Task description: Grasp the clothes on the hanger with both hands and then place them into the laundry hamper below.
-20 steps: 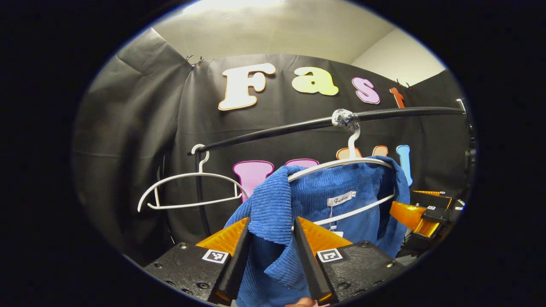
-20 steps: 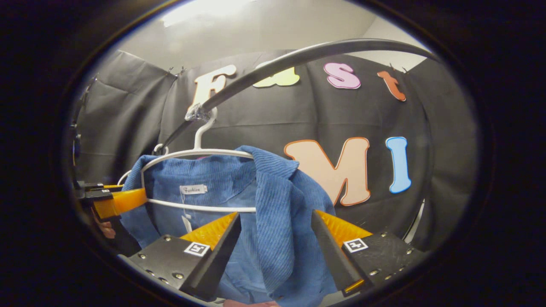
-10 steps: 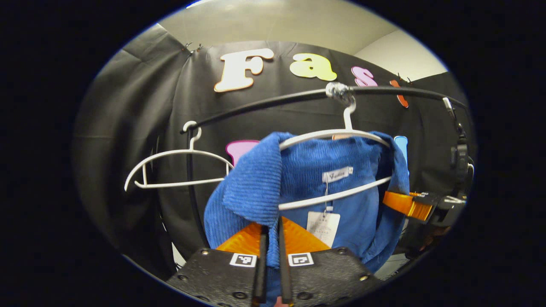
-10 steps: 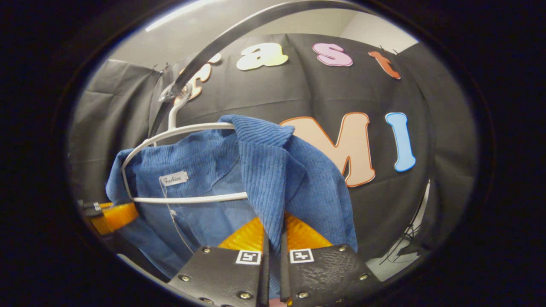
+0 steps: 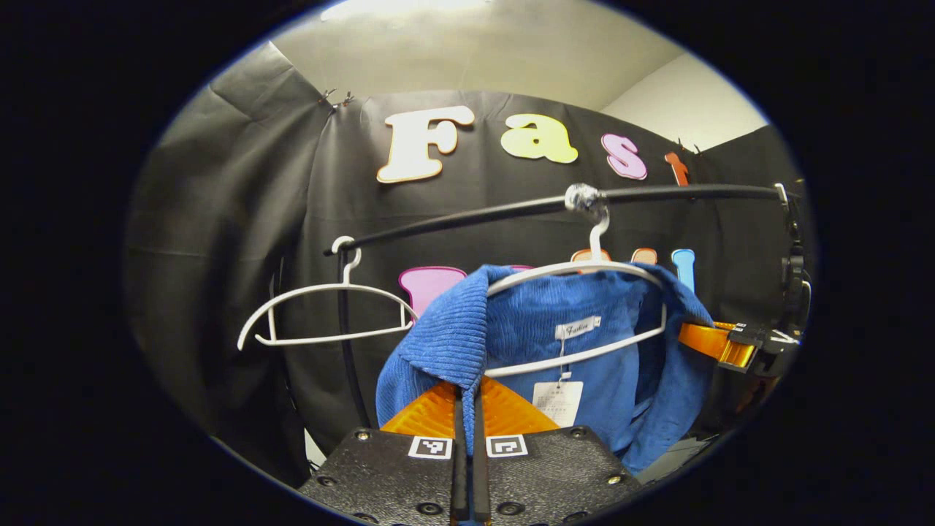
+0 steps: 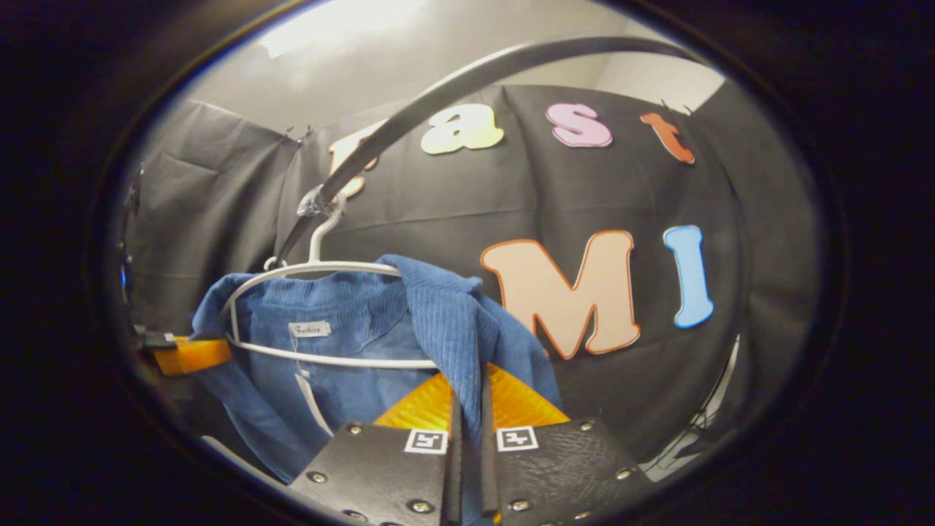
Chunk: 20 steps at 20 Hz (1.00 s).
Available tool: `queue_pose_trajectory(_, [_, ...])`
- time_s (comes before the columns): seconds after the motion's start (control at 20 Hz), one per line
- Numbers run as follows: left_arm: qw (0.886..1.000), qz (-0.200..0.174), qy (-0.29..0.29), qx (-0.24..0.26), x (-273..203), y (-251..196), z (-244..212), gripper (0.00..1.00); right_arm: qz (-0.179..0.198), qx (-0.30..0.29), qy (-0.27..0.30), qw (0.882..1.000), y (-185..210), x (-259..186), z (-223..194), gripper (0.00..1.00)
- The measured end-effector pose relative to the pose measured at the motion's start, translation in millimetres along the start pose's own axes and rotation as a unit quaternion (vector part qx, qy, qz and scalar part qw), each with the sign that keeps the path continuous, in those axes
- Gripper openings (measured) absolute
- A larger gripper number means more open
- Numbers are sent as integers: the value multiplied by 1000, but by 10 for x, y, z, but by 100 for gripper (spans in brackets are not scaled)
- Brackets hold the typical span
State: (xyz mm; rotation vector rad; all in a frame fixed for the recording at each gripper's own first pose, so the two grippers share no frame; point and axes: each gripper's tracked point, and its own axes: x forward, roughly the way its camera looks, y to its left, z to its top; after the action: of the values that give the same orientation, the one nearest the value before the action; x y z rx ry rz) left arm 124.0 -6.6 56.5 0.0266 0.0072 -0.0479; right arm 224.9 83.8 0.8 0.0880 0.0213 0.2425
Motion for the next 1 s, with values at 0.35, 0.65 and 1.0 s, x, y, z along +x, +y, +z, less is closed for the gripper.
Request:
queue_pose_trajectory(0.35, [1000, 7, -27, 4, -116, 278, 456, 3, -78, -40, -23, 996, -387, -37, 293, 11])
queue_pose_trajectory(0.65, [999, 9, -19, 34, 9, 453, 454, 2, -97, -67, -39, 992, -573, 203, 227, 11])
queue_pose_trajectory(1.0, [999, -32, 21, 30, 265, 528, 262, 2, -117, -63, -12, 991, -773, 459, 3, 11])
